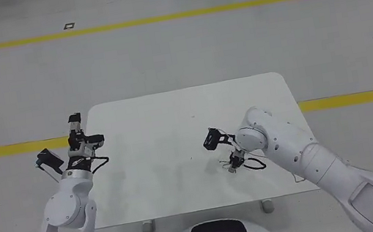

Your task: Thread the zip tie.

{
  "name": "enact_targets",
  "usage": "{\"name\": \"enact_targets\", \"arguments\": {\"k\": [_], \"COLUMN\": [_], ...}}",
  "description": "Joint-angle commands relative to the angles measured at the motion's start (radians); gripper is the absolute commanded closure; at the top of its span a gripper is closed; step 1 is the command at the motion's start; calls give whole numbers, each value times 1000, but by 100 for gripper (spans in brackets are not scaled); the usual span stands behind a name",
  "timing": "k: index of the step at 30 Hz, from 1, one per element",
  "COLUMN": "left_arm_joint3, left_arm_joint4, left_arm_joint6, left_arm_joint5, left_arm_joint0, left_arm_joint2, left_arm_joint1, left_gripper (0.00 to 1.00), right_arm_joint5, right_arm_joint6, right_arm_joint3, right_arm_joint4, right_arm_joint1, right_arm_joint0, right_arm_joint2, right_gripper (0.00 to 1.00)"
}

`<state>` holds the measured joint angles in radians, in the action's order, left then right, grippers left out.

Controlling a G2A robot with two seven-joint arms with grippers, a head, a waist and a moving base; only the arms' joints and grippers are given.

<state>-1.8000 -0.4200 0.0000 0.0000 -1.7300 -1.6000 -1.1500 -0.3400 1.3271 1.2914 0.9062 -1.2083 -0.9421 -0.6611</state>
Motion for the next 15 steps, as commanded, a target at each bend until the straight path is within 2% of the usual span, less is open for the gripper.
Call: {"name": "enact_targets", "arguments": {"k": [1,9,15], "left_arm_joint3": [0,0,0], "left_arm_joint4": [0,0,0], "left_arm_joint6": [0,0,0], "left_arm_joint5": [0,0,0], "left_arm_joint0": [0,0,0], "left_arm_joint2": [0,0,0], "left_arm_joint1": [0,0,0], "left_gripper": [0,0,0], "right_arm_joint5": [0,0,0], "right_arm_joint6": [-24,-25,-63], "right_arm_joint3": [-4,-4,-29], "right_arm_joint4": [-7,-6,5], "right_arm_joint1": [1,1,-3], "right_arm_joint0": [-2,0,-2], "right_arm_joint2": [8,9,23], "right_gripper": [0,0,0]}}
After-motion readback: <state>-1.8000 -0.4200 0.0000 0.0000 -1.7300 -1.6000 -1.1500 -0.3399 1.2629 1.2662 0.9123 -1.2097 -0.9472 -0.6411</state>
